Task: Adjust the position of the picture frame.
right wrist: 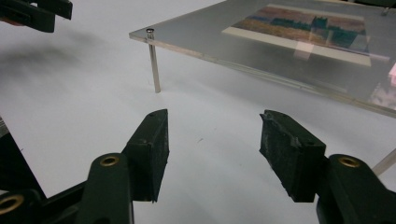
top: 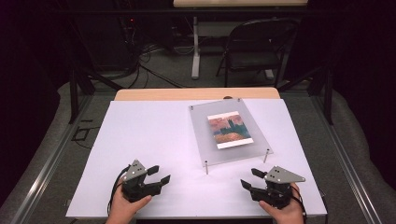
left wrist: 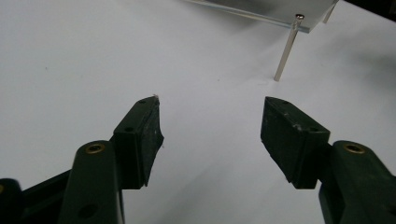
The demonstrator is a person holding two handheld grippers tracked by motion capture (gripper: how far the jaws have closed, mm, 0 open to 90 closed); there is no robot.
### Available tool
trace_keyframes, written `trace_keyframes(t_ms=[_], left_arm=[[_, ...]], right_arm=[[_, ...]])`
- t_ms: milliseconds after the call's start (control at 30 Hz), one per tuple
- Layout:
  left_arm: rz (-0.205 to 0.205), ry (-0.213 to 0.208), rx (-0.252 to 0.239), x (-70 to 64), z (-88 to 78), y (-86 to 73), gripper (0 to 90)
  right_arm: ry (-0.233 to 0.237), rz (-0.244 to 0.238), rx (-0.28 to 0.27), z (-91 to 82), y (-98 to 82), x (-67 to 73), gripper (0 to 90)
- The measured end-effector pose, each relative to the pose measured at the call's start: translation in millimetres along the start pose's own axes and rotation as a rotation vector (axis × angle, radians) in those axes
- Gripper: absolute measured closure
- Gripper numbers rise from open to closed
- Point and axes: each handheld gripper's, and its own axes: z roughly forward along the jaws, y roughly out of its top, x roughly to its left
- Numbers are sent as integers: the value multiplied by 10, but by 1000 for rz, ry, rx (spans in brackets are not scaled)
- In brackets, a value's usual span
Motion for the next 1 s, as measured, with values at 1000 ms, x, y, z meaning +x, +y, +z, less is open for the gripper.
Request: trace_keyframes(t_ms=[1000], left_arm=[[-22,-7,1,8,25,14,393]], right_arm=[[-14,49,26,30,-56,-36,362]])
